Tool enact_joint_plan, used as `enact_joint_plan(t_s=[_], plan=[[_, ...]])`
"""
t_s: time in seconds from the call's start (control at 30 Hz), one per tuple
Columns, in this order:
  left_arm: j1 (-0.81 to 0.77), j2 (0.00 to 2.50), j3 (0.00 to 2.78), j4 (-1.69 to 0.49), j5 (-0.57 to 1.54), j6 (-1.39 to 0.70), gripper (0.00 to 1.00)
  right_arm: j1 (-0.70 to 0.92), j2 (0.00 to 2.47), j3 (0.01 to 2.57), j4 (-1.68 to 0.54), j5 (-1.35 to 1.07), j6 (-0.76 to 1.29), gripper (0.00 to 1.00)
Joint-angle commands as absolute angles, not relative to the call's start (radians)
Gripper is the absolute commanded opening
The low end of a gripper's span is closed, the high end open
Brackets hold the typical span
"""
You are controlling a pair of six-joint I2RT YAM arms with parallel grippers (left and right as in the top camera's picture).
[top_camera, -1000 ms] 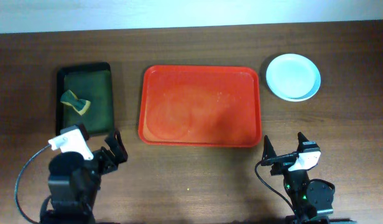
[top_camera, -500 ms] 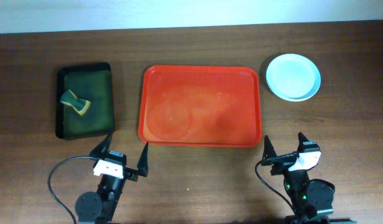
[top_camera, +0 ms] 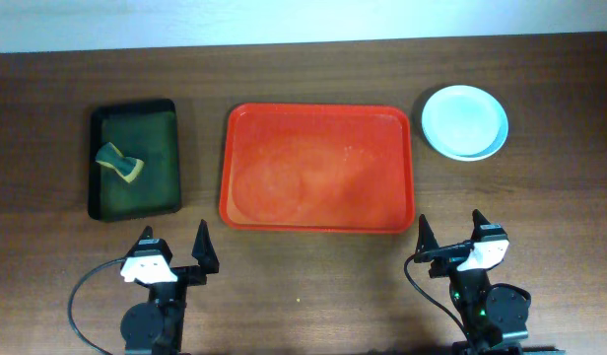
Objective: Clean dirty plates on tray and stack at the side
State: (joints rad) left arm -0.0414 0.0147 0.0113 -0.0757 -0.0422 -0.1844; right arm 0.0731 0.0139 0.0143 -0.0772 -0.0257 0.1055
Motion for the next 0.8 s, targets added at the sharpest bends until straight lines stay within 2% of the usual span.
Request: enact_joint_plan(t_s=[0.0,0.13,0.77], plan=[[-0.035,0.005,0.008,-0.084,-0.025,-0.075,1.0,0.078,0.004,0.006,-0.078,-0.018,0.113,0.98],[-0.065,0.005,0.009,-0.086,-0.015,0.028,0.99,0.078,0.004,0.006,-0.078,-0.018,0.113,0.98],[-0.065,0.005,0.009,-0.088,-0.026,0.012,1.0,0.078,0.004,0.006,-0.078,-0.018,0.113,0.98]])
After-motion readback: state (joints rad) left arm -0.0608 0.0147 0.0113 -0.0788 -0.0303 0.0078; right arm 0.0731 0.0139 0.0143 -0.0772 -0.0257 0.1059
